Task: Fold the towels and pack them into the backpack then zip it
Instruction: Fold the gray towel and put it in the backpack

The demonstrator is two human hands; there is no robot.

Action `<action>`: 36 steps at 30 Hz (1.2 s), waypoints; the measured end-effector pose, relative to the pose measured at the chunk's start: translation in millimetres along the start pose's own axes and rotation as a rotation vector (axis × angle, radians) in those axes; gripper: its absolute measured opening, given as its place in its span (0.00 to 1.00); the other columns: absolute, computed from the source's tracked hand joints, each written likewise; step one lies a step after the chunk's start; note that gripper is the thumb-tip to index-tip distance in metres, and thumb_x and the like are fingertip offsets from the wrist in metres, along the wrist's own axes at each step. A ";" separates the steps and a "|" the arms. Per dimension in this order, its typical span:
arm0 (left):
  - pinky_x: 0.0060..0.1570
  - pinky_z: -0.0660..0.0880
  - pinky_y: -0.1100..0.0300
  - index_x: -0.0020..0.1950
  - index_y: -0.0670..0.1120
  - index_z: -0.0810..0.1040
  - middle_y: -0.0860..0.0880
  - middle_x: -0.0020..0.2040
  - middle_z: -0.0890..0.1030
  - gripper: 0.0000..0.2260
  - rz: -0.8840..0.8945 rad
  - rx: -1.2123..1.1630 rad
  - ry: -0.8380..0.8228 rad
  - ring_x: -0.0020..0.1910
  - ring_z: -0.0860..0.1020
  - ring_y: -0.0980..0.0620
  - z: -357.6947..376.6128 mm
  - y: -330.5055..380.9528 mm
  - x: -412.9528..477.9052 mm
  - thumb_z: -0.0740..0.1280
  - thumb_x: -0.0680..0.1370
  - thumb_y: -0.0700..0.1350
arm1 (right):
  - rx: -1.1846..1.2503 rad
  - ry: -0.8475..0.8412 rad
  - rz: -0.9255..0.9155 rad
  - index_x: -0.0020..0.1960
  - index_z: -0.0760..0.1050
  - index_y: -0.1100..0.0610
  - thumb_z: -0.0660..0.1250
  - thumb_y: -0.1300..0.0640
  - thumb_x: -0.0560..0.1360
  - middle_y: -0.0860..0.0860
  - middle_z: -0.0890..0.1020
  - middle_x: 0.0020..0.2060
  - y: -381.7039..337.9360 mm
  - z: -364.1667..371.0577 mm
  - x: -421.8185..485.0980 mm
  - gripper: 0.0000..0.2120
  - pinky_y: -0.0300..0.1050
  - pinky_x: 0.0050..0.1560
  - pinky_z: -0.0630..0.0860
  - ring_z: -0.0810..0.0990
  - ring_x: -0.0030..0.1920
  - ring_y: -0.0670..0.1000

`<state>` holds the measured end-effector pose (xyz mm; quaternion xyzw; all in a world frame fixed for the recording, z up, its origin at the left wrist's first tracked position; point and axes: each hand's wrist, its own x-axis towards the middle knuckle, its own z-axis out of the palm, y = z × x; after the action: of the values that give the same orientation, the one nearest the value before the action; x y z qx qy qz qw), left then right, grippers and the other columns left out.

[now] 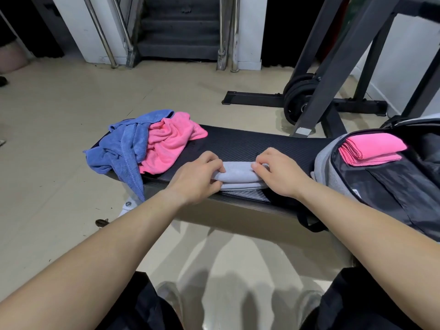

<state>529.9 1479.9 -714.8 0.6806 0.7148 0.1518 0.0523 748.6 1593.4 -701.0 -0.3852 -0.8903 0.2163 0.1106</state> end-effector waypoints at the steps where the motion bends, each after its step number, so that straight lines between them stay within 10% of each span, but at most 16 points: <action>1: 0.44 0.75 0.52 0.54 0.57 0.76 0.61 0.60 0.71 0.10 -0.009 0.009 -0.004 0.45 0.79 0.49 -1.8 1.9 0.6 0.67 0.74 0.56 | -0.016 0.011 0.013 0.41 0.75 0.49 0.57 0.45 0.83 0.46 0.74 0.50 -1.0 1.3 2.2 0.16 0.48 0.54 0.70 0.75 0.50 0.49; 9: 0.46 0.71 0.51 0.41 0.47 0.81 0.47 0.50 0.80 0.22 -0.327 0.103 0.158 0.51 0.76 0.42 -5.1 38.5 30.2 0.55 0.81 0.57 | -0.269 -0.033 0.140 0.35 0.66 0.48 0.61 0.30 0.75 0.46 0.72 0.48 -24.5 6.6 18.5 0.22 0.53 0.50 0.75 0.77 0.46 0.55; 21: 0.57 0.68 0.42 0.65 0.52 0.71 0.47 0.63 0.72 0.18 -0.495 0.102 0.099 0.63 0.70 0.44 41.8 40.8 40.6 0.49 0.84 0.57 | -0.313 0.052 0.231 0.50 0.71 0.46 0.60 0.40 0.77 0.49 0.73 0.57 -34.3 13.4 28.4 0.10 0.57 0.64 0.60 0.68 0.61 0.56; 28: 0.71 0.55 0.33 0.71 0.55 0.70 0.50 0.77 0.64 0.21 -0.476 0.082 0.048 0.78 0.57 0.46 49.1 35.0 40.8 0.45 0.85 0.56 | -0.318 -0.055 0.187 0.79 0.59 0.46 0.39 0.41 0.83 0.49 0.61 0.79 -13.2 42.3 31.8 0.27 0.62 0.78 0.47 0.57 0.78 0.56; 36: 0.76 0.46 0.38 0.80 0.58 0.56 0.49 0.82 0.52 0.23 -0.451 0.022 -0.060 0.81 0.48 0.46 46.8 19.4 41.3 0.43 0.84 0.58 | -0.302 -0.089 0.187 0.80 0.53 0.42 0.38 0.40 0.83 0.49 0.51 0.82 -2.8 47.5 35.7 0.27 0.61 0.79 0.44 0.47 0.81 0.53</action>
<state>558.9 1528.1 -748.1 0.5085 0.8485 0.1083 0.0987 705.3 1603.7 -740.5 -0.4683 -0.8771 0.1065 -0.0086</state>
